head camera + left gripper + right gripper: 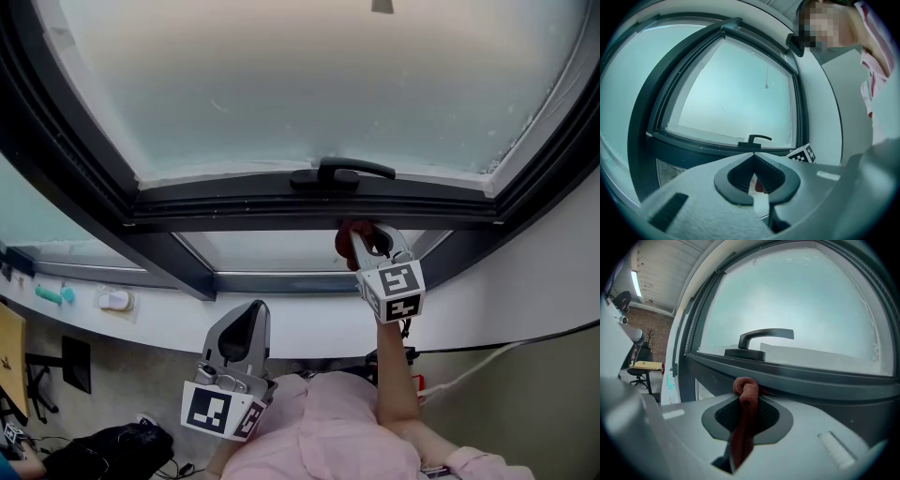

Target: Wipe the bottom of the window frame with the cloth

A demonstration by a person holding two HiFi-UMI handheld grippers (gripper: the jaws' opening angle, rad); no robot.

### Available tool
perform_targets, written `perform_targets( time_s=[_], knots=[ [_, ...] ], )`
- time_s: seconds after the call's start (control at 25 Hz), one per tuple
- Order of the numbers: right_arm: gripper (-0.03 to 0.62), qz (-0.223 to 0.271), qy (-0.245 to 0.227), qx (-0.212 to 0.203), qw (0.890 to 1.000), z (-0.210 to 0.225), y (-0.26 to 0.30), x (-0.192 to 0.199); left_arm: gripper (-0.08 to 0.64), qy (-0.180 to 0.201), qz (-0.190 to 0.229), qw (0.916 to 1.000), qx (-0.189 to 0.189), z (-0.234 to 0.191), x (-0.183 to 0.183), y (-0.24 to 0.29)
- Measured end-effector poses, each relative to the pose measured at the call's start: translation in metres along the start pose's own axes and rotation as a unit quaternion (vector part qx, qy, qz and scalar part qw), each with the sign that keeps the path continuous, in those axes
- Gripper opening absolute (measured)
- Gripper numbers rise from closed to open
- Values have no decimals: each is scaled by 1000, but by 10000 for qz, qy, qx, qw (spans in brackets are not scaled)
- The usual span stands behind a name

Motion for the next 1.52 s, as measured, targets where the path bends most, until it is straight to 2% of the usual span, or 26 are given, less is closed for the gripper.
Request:
perform_targets(
  time_s=[0.88,1.2,1.52],
  knots=[
    [52,-17,-46,16,10000,50,-28,17,0,-101,-36,9998,187,48,14,39],
    [52,12,-8,206,9998,85,-47,27,0,-87,10,9996,277,76,22,54],
    [52,48,-75,10,10000,90,-51,29,0,-98,70,9996,256,92,26,62]
  ],
)
Point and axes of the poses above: the fingertips, and each gripper's own axes: y forward along the fingers, z to its right, x out of its underside, the point moved 2 cm from there along -y, backward along the fingers, and after that the axes turned 4 degrees about -y, right-handed, at the moved point
